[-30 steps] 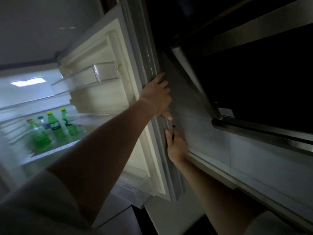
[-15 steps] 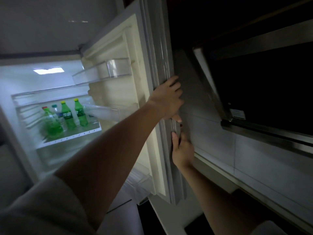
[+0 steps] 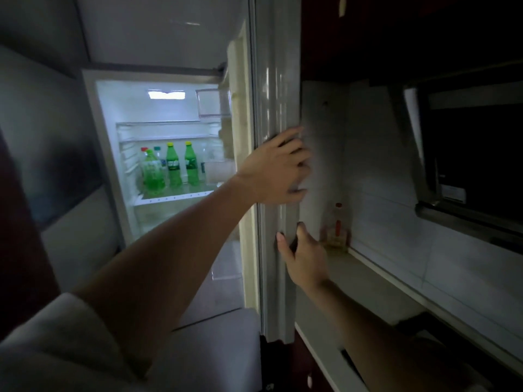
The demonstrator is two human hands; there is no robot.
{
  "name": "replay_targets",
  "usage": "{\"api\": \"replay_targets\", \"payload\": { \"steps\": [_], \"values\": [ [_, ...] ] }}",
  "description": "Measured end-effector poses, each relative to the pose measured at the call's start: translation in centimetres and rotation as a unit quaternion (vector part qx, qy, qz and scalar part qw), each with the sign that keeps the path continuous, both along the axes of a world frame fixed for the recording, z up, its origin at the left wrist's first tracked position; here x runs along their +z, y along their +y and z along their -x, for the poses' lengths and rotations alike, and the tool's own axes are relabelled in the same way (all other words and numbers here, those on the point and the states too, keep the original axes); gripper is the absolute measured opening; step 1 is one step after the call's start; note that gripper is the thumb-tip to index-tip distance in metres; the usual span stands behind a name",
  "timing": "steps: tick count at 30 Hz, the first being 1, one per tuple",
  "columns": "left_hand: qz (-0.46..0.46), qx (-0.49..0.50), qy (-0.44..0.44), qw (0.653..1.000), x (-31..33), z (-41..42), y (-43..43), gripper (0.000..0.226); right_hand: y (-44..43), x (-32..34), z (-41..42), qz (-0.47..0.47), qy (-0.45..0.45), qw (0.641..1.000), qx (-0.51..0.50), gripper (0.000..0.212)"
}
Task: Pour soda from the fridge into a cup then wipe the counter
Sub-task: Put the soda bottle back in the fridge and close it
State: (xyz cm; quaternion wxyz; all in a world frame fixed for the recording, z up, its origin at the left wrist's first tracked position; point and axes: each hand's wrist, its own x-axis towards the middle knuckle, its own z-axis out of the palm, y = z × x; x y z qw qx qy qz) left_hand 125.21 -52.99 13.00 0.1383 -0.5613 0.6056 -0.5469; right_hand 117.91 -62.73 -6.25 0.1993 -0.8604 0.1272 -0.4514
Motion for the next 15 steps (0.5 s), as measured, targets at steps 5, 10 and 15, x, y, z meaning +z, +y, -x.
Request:
{"api": "replay_targets", "payload": {
  "steps": [5,10,15],
  "values": [
    [0.061,0.022,0.069,0.995,-1.3,-3.1,8.7,0.038,7.0,0.8,-3.7,0.105,0.065,0.992,-0.021,0.059],
    [0.227,0.126,0.186,0.948,-1.6,-5.4,15.8,0.071,13.1,2.2,-7.6,0.146,0.024,0.989,0.029,0.107],
    [0.26,0.136,0.344,0.892,-0.9,-8.8,19.5,0.11,15.8,3.5,-12.1,0.162,0.086,0.977,0.109,0.114]
  ]
}}
